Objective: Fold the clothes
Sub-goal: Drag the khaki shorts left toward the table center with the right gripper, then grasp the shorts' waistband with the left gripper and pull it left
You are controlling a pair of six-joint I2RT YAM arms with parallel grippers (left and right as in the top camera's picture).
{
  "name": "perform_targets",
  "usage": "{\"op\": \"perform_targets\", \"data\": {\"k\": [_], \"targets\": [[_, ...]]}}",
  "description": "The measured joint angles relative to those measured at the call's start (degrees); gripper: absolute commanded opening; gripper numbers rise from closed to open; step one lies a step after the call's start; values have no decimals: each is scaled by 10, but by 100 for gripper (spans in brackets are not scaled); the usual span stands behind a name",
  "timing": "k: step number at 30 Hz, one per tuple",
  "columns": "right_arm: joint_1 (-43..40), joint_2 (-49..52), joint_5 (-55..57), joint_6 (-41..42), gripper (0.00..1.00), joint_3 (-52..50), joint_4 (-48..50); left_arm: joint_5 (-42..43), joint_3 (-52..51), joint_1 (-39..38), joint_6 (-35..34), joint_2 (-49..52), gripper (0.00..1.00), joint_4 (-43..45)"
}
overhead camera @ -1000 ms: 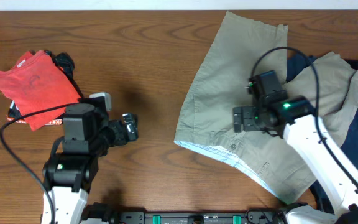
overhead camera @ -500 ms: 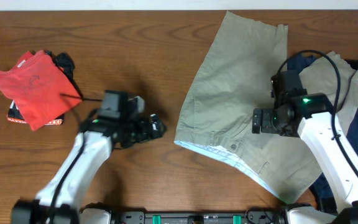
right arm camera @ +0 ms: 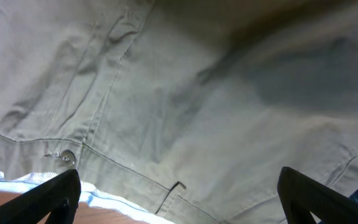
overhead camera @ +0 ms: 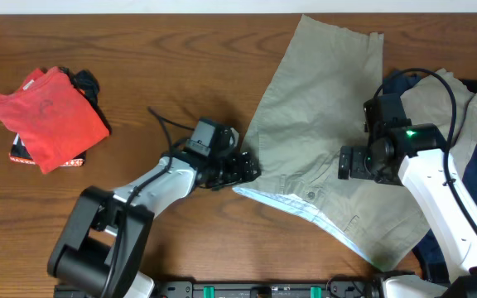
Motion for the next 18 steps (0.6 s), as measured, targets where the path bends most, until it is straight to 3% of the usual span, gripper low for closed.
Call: {"op": "perform_targets", "data": {"k": [1,8,11,14,15,16,18], "targets": [[0,0,0,0,99,0,-2,-3,0,-5,-8,8,6,-1],[-1,0,22,0,99,0,-16,-8,3,22,8,12,6,-58],[-17,0,32,0,99,0,-18,-56,43,109,50,-16,6,-156],[-33,0,35,1,99,0,-17,-102,113,184,74,-33,7,-194],[-37,0,37,2,99,0,-16,-115,143,211,78,-37,10,-195],[-41,0,38,2,99,0,-16,-128,172,234,82,-39,22,-193],[-42,0,40,2,99,0,-13,-151,229,276,91,-45,73,-182]]}}
